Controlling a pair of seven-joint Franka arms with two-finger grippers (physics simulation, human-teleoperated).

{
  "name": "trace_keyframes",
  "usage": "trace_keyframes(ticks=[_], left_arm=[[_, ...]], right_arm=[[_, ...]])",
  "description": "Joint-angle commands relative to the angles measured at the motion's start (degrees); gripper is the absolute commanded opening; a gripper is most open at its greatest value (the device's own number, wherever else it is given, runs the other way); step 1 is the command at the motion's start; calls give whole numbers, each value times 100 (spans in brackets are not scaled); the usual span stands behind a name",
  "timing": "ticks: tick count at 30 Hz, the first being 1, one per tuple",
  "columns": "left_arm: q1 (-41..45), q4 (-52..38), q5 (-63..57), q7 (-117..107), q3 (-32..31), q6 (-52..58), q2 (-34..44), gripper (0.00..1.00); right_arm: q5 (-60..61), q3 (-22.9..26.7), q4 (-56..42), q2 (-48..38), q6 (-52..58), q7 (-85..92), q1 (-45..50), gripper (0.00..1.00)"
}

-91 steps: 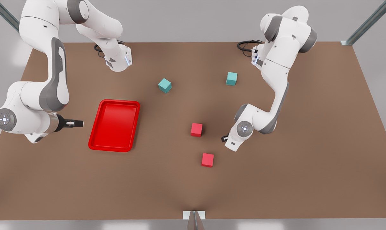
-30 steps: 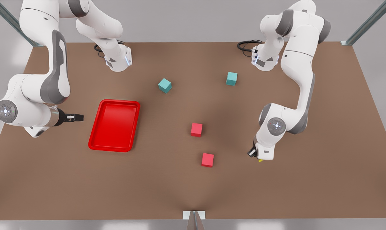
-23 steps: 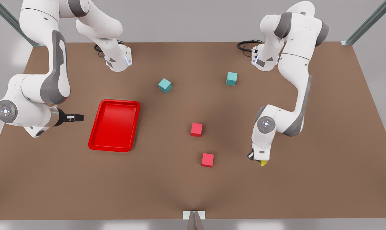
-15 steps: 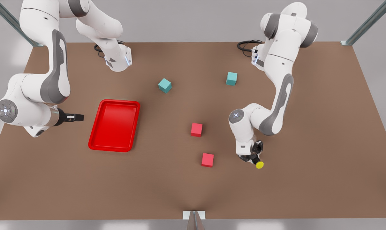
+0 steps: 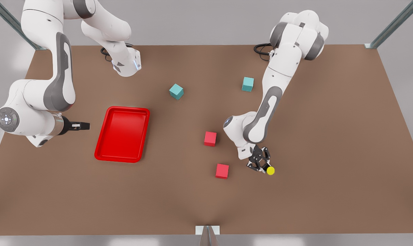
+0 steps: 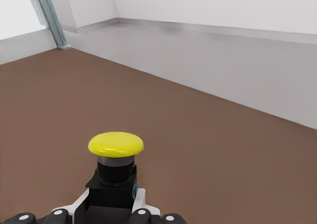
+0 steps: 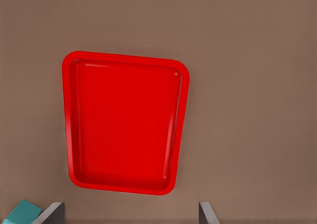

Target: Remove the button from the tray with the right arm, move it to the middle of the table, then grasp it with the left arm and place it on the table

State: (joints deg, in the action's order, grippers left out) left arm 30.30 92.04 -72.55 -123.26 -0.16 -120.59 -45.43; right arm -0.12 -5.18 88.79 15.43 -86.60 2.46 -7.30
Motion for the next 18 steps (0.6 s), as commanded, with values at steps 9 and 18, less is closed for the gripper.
trace_keyframes(ticks=[9, 18], left_arm=[[240, -37, -357, -4302, 16, 484, -396, 34], [442, -55, -577, -4496, 16, 906, -564, 34]], right_arm=[[3, -1, -20, -13, 65, -17, 18, 100], [3, -1, -20, -13, 65, -17, 9, 100]])
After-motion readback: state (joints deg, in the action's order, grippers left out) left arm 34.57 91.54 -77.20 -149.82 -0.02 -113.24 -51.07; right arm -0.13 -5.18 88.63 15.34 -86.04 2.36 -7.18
